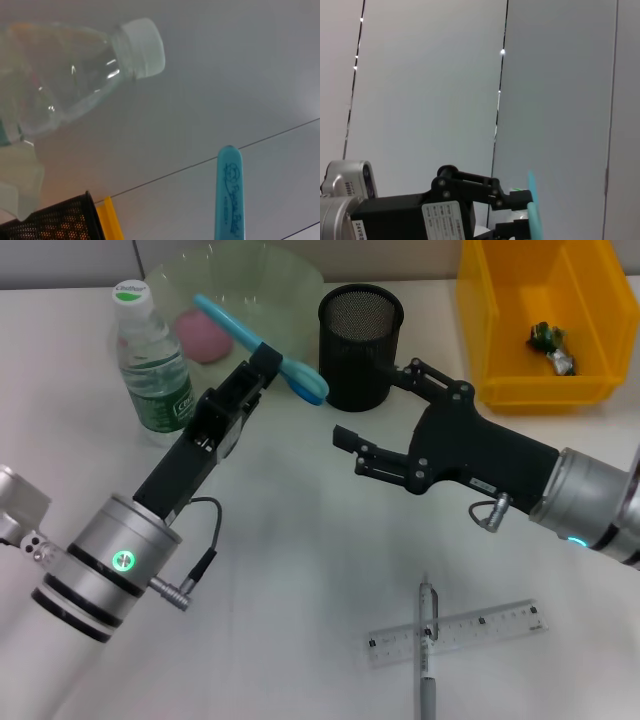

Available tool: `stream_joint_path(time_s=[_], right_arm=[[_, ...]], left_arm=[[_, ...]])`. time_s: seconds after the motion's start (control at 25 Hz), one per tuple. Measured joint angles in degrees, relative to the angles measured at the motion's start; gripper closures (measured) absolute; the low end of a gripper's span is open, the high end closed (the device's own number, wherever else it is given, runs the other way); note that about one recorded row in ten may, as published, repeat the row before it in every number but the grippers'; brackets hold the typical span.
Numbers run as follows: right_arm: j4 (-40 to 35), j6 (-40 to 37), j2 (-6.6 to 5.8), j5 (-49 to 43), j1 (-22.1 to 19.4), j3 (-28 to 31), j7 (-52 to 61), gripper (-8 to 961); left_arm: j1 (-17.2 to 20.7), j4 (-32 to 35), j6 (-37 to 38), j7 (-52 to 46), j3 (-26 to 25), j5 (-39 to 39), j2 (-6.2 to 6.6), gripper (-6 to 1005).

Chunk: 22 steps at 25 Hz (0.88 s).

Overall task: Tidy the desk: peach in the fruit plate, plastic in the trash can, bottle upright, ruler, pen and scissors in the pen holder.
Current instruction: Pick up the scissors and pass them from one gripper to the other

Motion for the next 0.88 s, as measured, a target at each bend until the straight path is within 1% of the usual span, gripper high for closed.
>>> stream_joint_path(time_s=[0.28, 0.68, 0.88], right_arm=[[2.5, 0.8, 0.03, 0.8, 2.1, 0.7, -5.3, 134], [3.1, 2.3, 0.03, 0.8, 3.8, 1.9, -7.3, 134], [4.6, 3.0, 0.03, 0.8, 5.0, 3.2, -9.3, 134]], left_arm=[[-0.9, -0.5, -1.2, -0.4, -0.8, 0.1, -0.04, 746], [-1.7, -1.1, -2.0, -0.7, -1.5, 0.1, -0.04, 745], [-1.8, -0.9, -2.1, -1.2, -1.6, 0.1, -0.04, 745]])
